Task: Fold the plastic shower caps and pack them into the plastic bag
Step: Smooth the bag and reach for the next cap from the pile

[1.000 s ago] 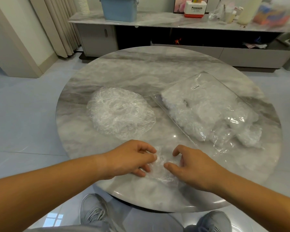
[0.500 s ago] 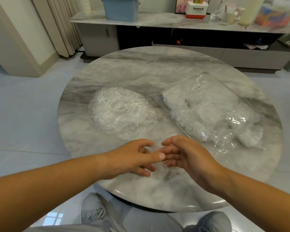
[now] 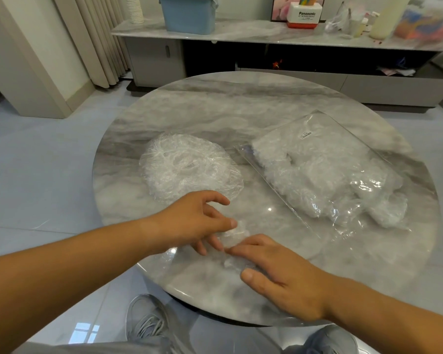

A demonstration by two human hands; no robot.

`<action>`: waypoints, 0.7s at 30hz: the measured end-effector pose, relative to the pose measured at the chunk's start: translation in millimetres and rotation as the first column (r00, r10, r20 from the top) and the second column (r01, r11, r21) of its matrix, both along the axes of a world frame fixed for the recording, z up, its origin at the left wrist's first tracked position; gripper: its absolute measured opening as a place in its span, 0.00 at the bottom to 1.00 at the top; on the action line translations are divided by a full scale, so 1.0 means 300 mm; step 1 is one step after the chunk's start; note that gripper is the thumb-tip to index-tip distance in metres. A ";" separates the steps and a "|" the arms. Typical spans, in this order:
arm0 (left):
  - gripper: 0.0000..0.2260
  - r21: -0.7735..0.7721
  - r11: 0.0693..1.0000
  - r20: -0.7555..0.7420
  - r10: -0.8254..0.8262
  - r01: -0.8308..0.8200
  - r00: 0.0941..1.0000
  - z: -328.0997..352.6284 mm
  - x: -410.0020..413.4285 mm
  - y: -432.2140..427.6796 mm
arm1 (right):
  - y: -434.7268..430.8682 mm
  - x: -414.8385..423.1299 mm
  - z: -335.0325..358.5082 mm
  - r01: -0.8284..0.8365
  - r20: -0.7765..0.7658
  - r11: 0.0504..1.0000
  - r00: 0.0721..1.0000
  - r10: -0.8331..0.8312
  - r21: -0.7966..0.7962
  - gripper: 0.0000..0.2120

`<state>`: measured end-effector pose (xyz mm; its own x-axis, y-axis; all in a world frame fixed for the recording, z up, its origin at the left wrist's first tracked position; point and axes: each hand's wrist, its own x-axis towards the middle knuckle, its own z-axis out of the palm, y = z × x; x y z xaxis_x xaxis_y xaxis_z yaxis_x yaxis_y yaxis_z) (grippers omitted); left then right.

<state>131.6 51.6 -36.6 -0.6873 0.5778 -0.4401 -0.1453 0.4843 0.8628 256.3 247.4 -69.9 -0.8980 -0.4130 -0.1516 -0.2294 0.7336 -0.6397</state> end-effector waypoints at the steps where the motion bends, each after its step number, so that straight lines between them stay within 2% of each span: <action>1: 0.19 -0.051 0.999 -0.109 0.002 -0.008 0.994 -0.012 -0.010 -0.001 | 0.000 0.001 -0.003 -0.026 -0.030 0.999 0.999 0.027 0.029 0.31; 3: 0.19 -0.160 0.987 -0.272 -0.046 0.002 0.961 -0.041 -0.022 0.000 | 0.002 0.001 -0.013 -0.097 -0.102 0.990 0.989 0.108 0.107 0.30; 4: 0.19 -0.192 0.981 -0.294 -0.078 0.021 0.953 -0.057 -0.022 0.001 | 0.004 0.001 -0.020 -0.127 -0.131 0.980 0.980 0.147 0.153 0.30; 9: 0.19 -0.303 0.946 -0.318 -0.217 0.118 0.923 -0.098 -0.012 0.025 | 0.023 0.009 -0.047 -0.205 -0.232 0.940 0.934 0.271 0.274 0.32; 13: 0.12 -0.307 0.942 -0.259 -0.218 0.134 0.941 -0.109 -0.026 0.031 | 0.031 0.016 -0.055 -0.230 -0.295 0.946 0.910 0.293 0.231 0.28; 15: 0.13 -0.220 0.970 -0.172 -0.145 0.106 0.974 -0.105 -0.029 0.029 | 0.030 0.027 -0.045 -0.169 -0.355 0.980 0.914 0.195 0.105 0.24; 17: 0.15 -0.085 0.996 -0.062 -0.028 0.023 0.998 -0.094 -0.030 0.030 | 0.028 0.035 -0.027 -0.012 -0.414 0.999 0.910 -0.004 -0.035 0.20; 18: 0.14 -0.029 0.999 -0.007 0.022 -0.022 1.000 -0.082 -0.030 0.034 | 0.025 0.033 -0.010 0.099 -0.390 0.990 0.911 -0.132 -0.102 0.19; 19: 0.13 0.024 0.998 0.047 0.065 -0.066 0.997 -0.067 -0.027 0.042 | 0.020 0.028 0.009 0.220 -0.309 0.958 0.912 -0.269 -0.183 0.18; 21: 0.09 0.124 0.981 0.130 0.131 -0.147 0.983 -0.027 -0.017 0.073 | 0.021 0.015 0.054 0.441 -0.016 0.819 0.877 -0.480 -0.368 0.16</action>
